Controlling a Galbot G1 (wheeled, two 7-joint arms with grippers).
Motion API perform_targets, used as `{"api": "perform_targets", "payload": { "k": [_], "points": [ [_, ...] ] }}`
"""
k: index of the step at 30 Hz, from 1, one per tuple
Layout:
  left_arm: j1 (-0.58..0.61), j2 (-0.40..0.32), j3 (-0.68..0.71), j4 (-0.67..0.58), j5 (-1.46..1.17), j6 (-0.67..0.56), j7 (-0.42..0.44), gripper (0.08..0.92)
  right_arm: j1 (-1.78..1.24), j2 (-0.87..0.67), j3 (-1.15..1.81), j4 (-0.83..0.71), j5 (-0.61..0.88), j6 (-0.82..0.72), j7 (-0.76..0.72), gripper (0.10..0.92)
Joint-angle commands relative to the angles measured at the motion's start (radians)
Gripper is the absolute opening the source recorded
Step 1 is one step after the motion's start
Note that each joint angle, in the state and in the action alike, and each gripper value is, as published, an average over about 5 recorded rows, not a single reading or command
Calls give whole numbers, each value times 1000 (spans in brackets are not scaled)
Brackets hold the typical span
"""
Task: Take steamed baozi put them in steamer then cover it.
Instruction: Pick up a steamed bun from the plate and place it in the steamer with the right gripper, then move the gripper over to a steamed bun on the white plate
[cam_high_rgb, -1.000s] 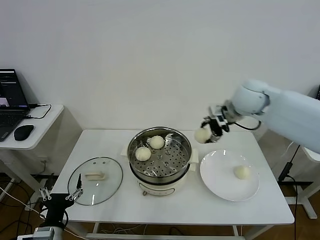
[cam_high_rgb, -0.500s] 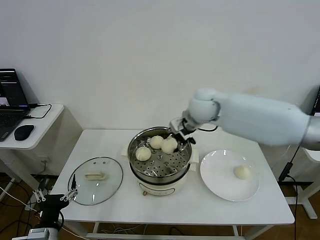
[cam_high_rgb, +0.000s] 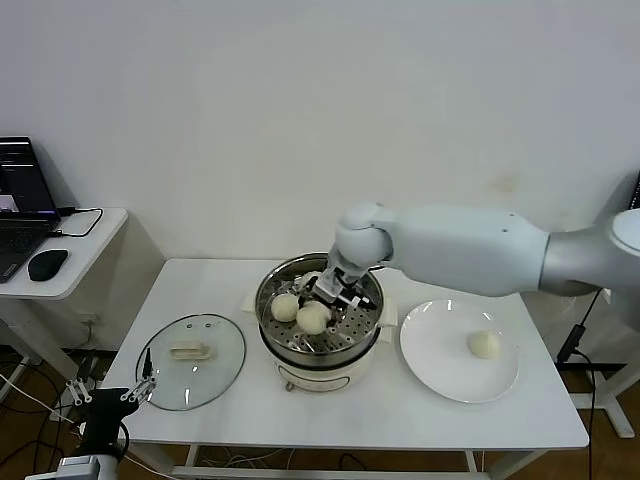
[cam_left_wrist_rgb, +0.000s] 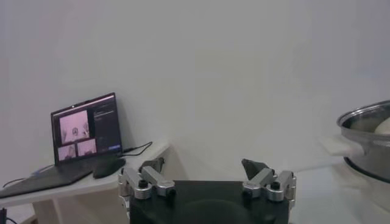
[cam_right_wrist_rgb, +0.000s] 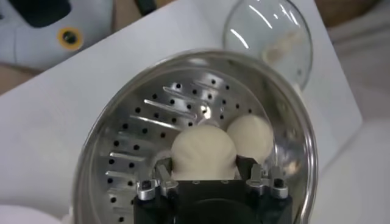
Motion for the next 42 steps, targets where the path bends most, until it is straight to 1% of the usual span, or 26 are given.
{"api": "perform_targets", "payload": {
  "k": [1, 7, 16, 19, 22, 26, 29, 32, 35, 38, 42],
  "points": [
    [2, -3, -2, -2, -1, -3, 0, 823, 9, 71, -45, -19, -72, 132, -30, 660],
    [3, -3, 1, 1, -1, -5, -1, 823, 3, 66, -56, -14, -101, 146, -40, 693],
    [-1, -4, 7, 6, 1, -5, -1, 823, 2, 56, -43, -10, -104, 148, -34, 698],
    [-1, -3, 7, 7, 1, -5, -1, 823, 14, 44, -20, -13, -101, 148, -31, 736],
    [-2, 0, 7, 5, 2, -5, -1, 823, 38, 22, 0, -17, -112, 148, -43, 796],
    [-4, 5, 8, 5, 2, -4, -1, 823, 67, -39, 32, -6, -93, 118, -60, 820],
    [-3, 13, 6, 5, 2, -4, 0, 823, 84, -114, 58, 23, -31, 12, -77, 822],
    [-3, 23, 3, 4, 0, -4, 0, 823, 101, -216, 78, 71, 52, -192, -96, 823],
    [-5, 31, 3, 3, -1, -3, 0, 823, 109, -324, 92, 123, 103, -378, -107, 823],
    [-7, 37, 8, 3, 0, -3, 1, 823, 102, -438, 100, 181, 118, -455, -113, 823],
    [-9, 43, 18, 4, 2, -3, 1, 823, 45, -612, 130, 242, 108, -497, -111, 823]
  ]
}}
